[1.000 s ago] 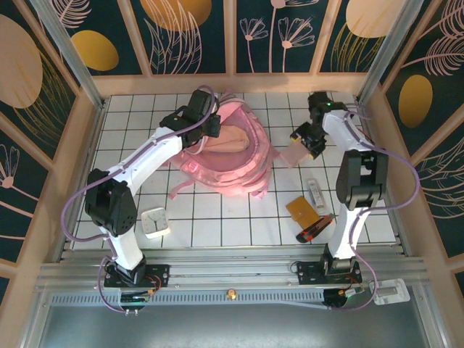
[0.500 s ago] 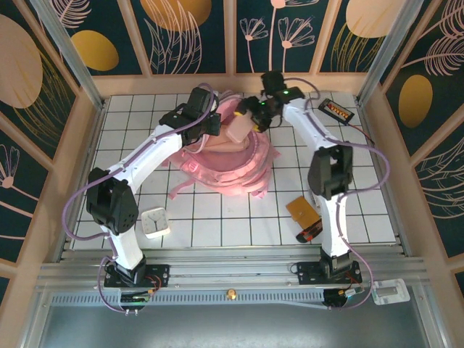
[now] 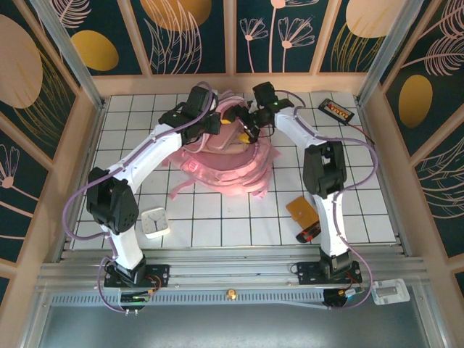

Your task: Pack the student bag

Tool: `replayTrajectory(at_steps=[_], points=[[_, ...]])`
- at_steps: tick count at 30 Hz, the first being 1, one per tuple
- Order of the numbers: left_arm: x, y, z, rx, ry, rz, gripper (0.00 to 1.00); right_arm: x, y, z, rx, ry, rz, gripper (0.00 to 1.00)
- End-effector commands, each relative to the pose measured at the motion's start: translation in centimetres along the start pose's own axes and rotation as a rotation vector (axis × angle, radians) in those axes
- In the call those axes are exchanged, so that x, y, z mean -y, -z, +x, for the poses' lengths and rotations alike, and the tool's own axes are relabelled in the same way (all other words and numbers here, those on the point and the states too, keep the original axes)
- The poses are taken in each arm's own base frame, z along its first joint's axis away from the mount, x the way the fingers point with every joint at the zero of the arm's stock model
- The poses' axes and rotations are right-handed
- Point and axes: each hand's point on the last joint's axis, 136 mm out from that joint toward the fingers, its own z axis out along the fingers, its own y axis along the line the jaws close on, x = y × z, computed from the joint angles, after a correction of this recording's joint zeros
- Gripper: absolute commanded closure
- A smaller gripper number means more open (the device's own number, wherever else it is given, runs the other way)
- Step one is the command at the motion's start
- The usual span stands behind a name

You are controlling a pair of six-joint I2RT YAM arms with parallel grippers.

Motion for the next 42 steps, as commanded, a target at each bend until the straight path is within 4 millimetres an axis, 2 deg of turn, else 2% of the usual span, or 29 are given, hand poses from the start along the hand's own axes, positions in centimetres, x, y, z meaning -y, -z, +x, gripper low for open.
replayTrajectory(at_steps=[1,5,7,8,10,11,12,15,19,25,28,30,31,34,36,37,39,42], points=[[1.7,2.0,-5.8,0.184,0.061,0.07,1.0,-4.3,5.8,1.0,0.049,0.145,-0.174,0.06],[2.5,1.1,-5.4,0.168,0.064,0.111,1.0,-1.2,10.1,0.9,0.145,0.083,-0.167,0.06],[3.6,0.5,-5.0,0.145,0.064,0.17,1.0,0.7,12.5,0.3,0.217,0.046,-0.13,0.07],[4.0,0.3,-4.8,0.133,0.066,0.185,0.88,1.3,13.5,0.1,0.245,0.036,-0.11,0.07],[4.1,0.1,-4.5,0.116,0.074,0.193,0.41,2.8,15.2,-0.3,0.296,0.018,-0.039,0.07],[4.0,0.3,-4.2,0.113,0.071,0.19,0.06,3.2,15.8,-0.4,0.312,0.016,-0.011,0.07],[3.7,0.7,-4.0,0.115,0.068,0.183,0.01,3.6,16.4,-0.4,0.328,0.014,0.019,0.07],[2.6,2.5,-3.3,0.133,0.052,0.147,0.01,4.4,16.6,-0.1,0.326,-0.001,0.068,0.06],[-0.5,5.0,-2.1,0.158,0.073,0.042,0.01,4.7,14.9,0.7,0.271,-0.003,0.118,0.05],[-8.3,5.5,1.7,0.083,0.273,-0.073,0.01,3.3,11.3,1.8,0.197,0.073,0.232,0.03],[-9.6,7.4,0.7,0.172,0.316,-0.027,0.01,2.2,10.6,2.1,0.189,0.086,0.244,0.03],[-10.3,8.7,-0.2,0.231,0.321,-0.04,0.01,2.6,10.3,2.5,0.183,0.063,0.258,0.03],[-10.7,8.7,-0.1,0.226,0.329,-0.052,0.01,2.9,10.2,2.7,0.174,0.044,0.267,0.03],[-13.0,5.5,2.8,0.074,0.41,-0.098,0.01,5.4,8.9,4.3,0.1,-0.026,0.341,0.02],[-14.6,3.0,5.5,-0.04,0.524,-0.092,0.01,7.5,7.9,5.6,0.045,-0.048,0.434,0.03],[-15.0,2.1,6.3,-0.06,0.574,-0.07,0.02,8.2,7.5,6.1,0.026,-0.053,0.463,0.03],[-16.1,0.5,7.5,-0.068,0.685,-0.029,0.05,8.9,6.5,7.0,-0.009,-0.059,0.489,0.03],[-17.3,-1.2,7.7,-0.043,0.786,0.032,0.08,9.1,5.1,7.5,-0.024,-0.044,0.478,0.03]])
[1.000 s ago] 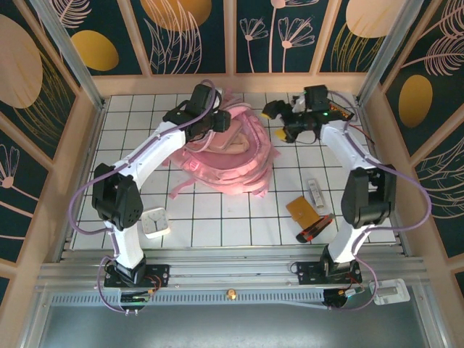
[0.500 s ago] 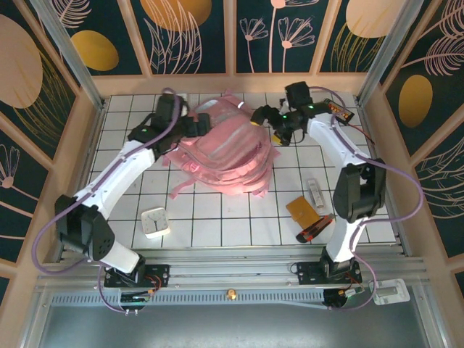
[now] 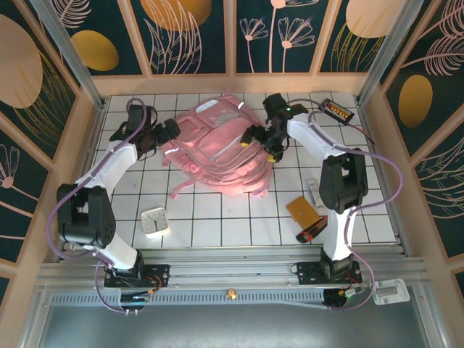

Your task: Pack the student bag

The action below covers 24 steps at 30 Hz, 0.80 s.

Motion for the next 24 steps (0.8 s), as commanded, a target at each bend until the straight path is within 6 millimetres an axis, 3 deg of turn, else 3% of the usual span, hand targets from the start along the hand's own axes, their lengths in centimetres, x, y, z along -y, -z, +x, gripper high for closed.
replayTrajectory(at_steps=[1,3,5,7,9,12,17,24], points=[[0.6,-1.8,-0.1,-0.042,0.153,0.134,0.09,0.8,-1.4,1.6,-0.035,-0.002,0.052,0.03],[0.4,-3.1,-0.2,-0.059,0.162,0.151,0.1,0.8,-2.2,0.7,-0.014,-0.003,0.03,0.05],[0.1,-4.4,0.1,-0.083,0.157,0.143,0.11,2.1,-2.5,-0.5,0.024,-0.036,0.054,0.1],[0.2,-4.9,0.0,-0.091,0.157,0.148,0.12,3.2,-2.1,-2.2,0.08,-0.075,0.048,0.23],[0.6,-5.0,0.0,-0.092,0.169,0.173,0.13,4.2,-1.3,-4.3,0.135,-0.112,0.007,0.43],[1.5,-4.7,-0.3,-0.091,0.186,0.216,0.16,5.2,-0.6,-7.1,0.172,-0.138,-0.033,0.58],[3.2,-3.7,-0.7,-0.105,0.235,0.293,0.21,5.2,-0.4,-10.3,0.181,-0.081,-0.03,0.6],[4.9,-3.9,2.5,-0.195,0.322,0.36,0.26,5.1,-1.0,-13.1,0.185,-0.02,-0.032,0.6]])
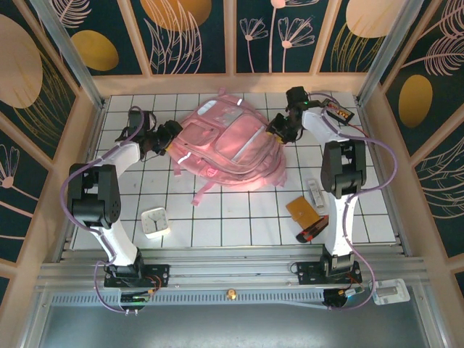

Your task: Pack the student bag

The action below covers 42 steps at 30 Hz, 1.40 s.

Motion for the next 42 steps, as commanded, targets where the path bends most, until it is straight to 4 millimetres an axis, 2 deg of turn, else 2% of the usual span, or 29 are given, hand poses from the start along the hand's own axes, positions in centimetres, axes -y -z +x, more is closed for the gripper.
replayTrajectory(at_steps=[1,4,11,15,21,25,30,37,42], points=[[2.2,-0.1,2.0,-0.046,0.036,0.078,0.26,-0.2,-0.3,-1.3,0.007,0.059,0.01,0.6],[1.8,-1.0,2.7,-0.066,0.056,0.068,0.28,-0.6,-0.2,-1.9,0.013,0.073,0.007,0.6],[0.7,-2.4,2.7,-0.097,0.076,0.018,0.32,-0.6,0.4,-2.2,0.023,0.079,0.02,0.6],[-0.1,-2.0,3.4,-0.119,0.068,-0.017,0.31,-0.2,0.6,-2.3,0.031,0.075,0.028,0.6],[-1.7,-0.3,5.2,-0.135,0.072,-0.06,0.28,0.4,0.5,-2.4,0.033,0.061,0.029,0.6],[-2.7,-0.6,5.8,-0.139,0.096,-0.065,0.28,0.4,0.2,-2.3,0.026,0.054,0.02,0.6],[-2.0,-1.7,4.4,-0.107,0.102,-0.042,0.29,0.3,0.5,-2.3,0.028,0.06,0.02,0.6],[0.8,-3.7,1.2,-0.07,0.069,-0.006,0.35,0.0,2.0,-1.8,0.05,0.07,0.01,0.6],[-0.1,-4.3,1.1,-0.076,0.076,-0.026,0.42,-0.1,3.0,-1.1,0.056,0.062,-0.004,0.59]])
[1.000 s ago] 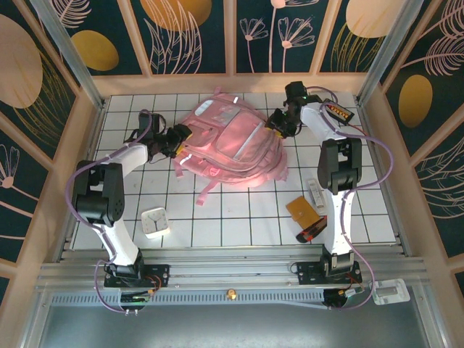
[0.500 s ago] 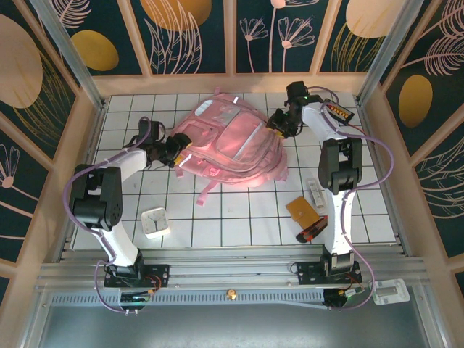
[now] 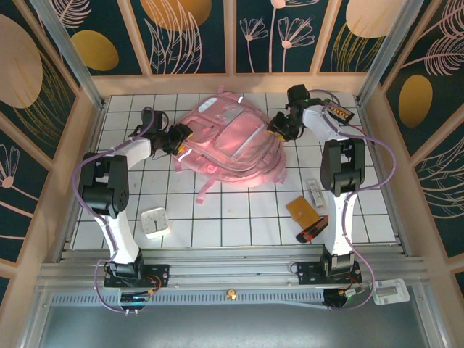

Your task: Pack the student bag

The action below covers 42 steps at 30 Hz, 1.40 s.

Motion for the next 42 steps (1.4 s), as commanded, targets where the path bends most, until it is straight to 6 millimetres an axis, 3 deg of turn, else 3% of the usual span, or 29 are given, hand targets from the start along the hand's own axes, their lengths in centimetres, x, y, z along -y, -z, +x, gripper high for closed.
replayTrajectory(at_steps=[1,4,5,8,10,13,15,19,22,24,27,32,37,42], points=[[-0.4,-0.3,-0.5,0.008,0.012,-0.006,0.43,-0.6,2.9,-0.2,0.05,0.004,-0.013,0.59],[-0.9,-0.3,-0.1,0.008,0.026,-0.002,0.49,-1.7,4.5,-0.3,0.081,0.018,-0.042,0.57],[-0.9,-0.3,0.0,0.006,0.031,0.004,0.56,-2.1,5.0,-0.3,0.095,0.029,-0.045,0.5],[-0.9,-0.4,0.2,-0.002,0.045,0.021,0.85,-3.7,7.1,0.0,0.162,0.096,-0.05,0.21],[-0.7,-0.3,0.4,-0.003,0.055,0.037,0.97,-5.1,8.7,0.4,0.219,0.149,-0.051,0.02],[-0.3,0.3,0.8,-0.002,0.068,0.064,1.0,-7.1,10.1,2.1,0.241,0.206,-0.092,0.01],[0.0,0.9,1.0,0.005,0.074,0.08,1.0,-8.5,9.9,4.4,0.172,0.258,-0.167,0.01],[0.6,2.0,1.5,0.025,0.093,0.113,1.0,-11.1,8.5,12.7,-0.079,0.4,-0.32,0.01],[0.8,2.4,2.0,0.024,0.105,0.129,1.0,-11.5,7.2,18.7,-0.247,0.502,-0.363,0.01],[0.9,2.5,2.2,0.023,0.114,0.138,1.0,-11.2,5.9,21.1,-0.326,0.533,-0.365,0.01],[1.2,2.9,2.4,0.033,0.133,0.161,1.0,-10.3,3.2,22.9,-0.408,0.545,-0.316,0.02],[1.6,3.8,2.5,0.05,0.134,0.17,1.0,-6.2,-1.6,21.9,-0.402,0.465,-0.136,0.03],[1.1,5.1,3.8,0.056,0.154,0.183,1.0,-1.7,-2.1,15.0,-0.241,0.239,-0.032,0.04],[1.2,5.4,5.5,0.04,0.17,0.2,1.0,-0.8,-1.2,9.3,-0.122,0.174,-0.036,0.05]])
